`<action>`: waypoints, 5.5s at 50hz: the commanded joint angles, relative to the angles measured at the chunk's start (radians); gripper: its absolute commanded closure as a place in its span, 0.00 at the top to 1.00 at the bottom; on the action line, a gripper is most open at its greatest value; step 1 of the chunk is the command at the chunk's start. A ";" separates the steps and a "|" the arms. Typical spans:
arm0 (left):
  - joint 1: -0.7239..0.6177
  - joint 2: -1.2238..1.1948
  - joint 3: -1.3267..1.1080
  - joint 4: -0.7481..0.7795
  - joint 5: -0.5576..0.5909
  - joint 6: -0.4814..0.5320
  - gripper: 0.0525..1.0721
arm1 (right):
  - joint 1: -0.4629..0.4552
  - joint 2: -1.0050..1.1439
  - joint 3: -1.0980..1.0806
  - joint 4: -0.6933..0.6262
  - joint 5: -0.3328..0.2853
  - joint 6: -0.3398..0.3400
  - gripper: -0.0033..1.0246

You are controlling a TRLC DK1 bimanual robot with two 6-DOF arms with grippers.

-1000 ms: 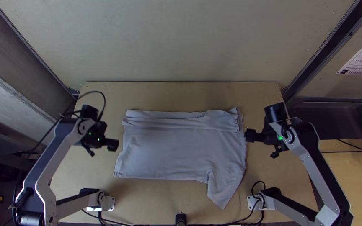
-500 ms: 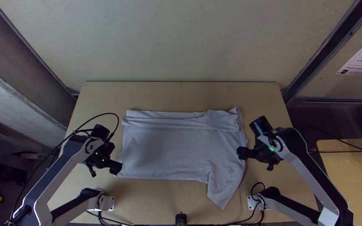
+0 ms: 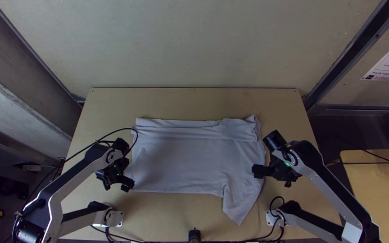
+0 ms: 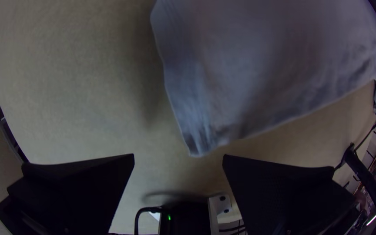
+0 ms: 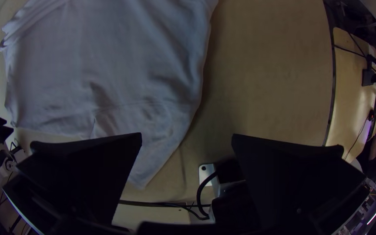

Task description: Fold the t-shirt

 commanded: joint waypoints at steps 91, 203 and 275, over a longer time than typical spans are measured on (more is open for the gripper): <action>-0.035 0.050 0.077 0.124 0.039 0.037 0.03 | 0.184 0.321 -0.194 0.255 -0.232 -0.090 0.03; 0.186 0.603 0.793 0.273 0.184 -0.005 0.03 | -0.395 0.985 0.788 0.245 -0.068 -0.419 0.03; 0.563 0.552 0.545 0.305 0.789 0.126 0.96 | -0.556 0.396 0.687 0.519 0.010 -0.496 0.96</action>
